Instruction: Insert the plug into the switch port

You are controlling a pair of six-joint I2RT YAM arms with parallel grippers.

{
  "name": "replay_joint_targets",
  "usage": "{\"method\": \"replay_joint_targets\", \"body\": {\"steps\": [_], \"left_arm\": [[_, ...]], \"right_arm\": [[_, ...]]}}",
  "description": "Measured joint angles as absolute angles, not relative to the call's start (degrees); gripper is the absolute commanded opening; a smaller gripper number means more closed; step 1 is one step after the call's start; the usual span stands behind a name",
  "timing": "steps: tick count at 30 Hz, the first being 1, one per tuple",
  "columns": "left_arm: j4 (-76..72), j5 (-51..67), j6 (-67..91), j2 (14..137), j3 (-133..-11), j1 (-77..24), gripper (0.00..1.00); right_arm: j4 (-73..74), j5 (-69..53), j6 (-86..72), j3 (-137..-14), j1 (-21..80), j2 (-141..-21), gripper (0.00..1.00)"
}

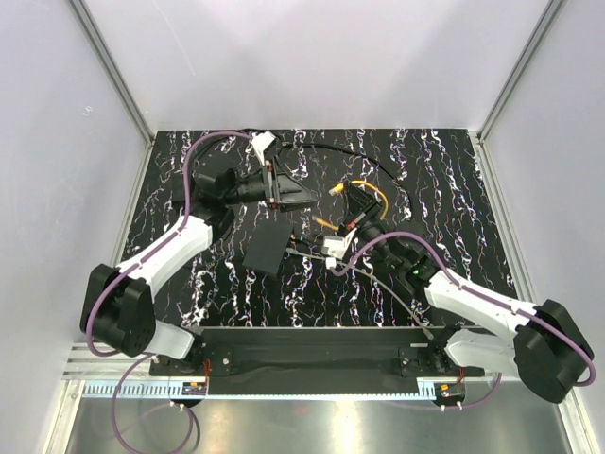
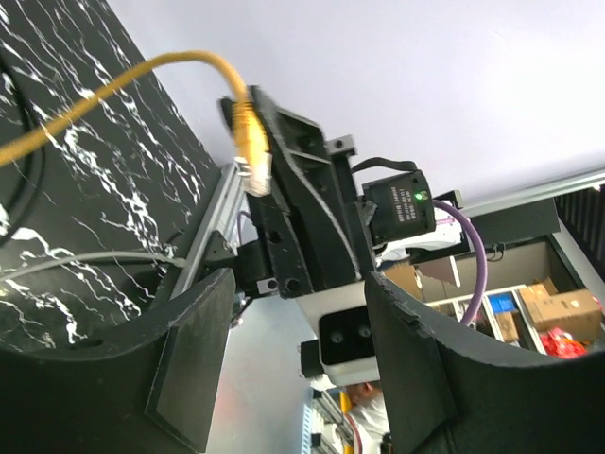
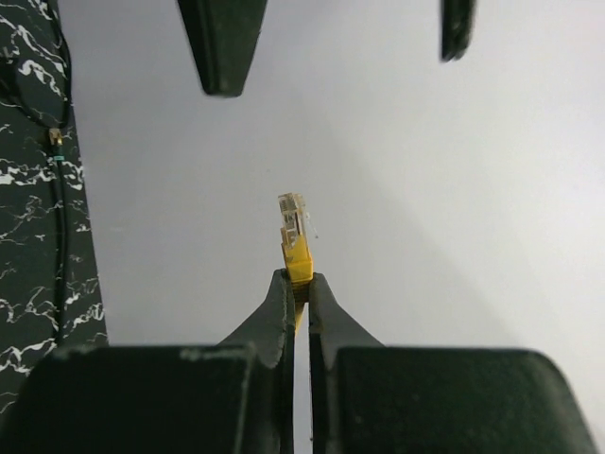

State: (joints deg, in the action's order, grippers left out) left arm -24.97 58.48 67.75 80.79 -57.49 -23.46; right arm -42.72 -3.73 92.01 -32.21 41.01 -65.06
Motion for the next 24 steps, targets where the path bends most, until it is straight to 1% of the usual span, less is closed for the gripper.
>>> {"method": "replay_joint_targets", "body": {"steps": [5, 14, 18, 22, 23, 24], "left_arm": [[-25.23, 58.35, 67.85, 82.61, -57.49, -25.45, 0.58], [-25.85, 58.04, 68.23, 85.08, -57.74, -27.05, 0.57], [-27.35, 58.06, 69.49, 86.39, -58.19, -27.99, 0.54], [-30.57, 58.08, 72.01, 86.91, -58.19, -28.34, 0.45], [-31.48, 58.08, 72.51, 86.98, -58.19, -28.36, 0.39], [-32.21, 58.08, 73.14, 87.0, -58.19, -28.38, 0.36]], "right_arm": [[-43.68, -3.95, 94.26, -30.55, 41.69, -63.16, 0.0], [-43.64, -3.88, 95.79, -29.82, 45.76, -61.04, 0.0], [-43.57, -3.22, 96.31, -29.34, 47.27, -60.95, 0.0], [-43.53, -2.94, 96.66, -28.97, 48.69, -60.55, 0.0], [-43.48, -2.9, 96.68, -28.84, 48.88, -60.36, 0.0], [-43.48, -2.81, 96.71, -28.77, 49.04, -60.2, 0.0]]}}
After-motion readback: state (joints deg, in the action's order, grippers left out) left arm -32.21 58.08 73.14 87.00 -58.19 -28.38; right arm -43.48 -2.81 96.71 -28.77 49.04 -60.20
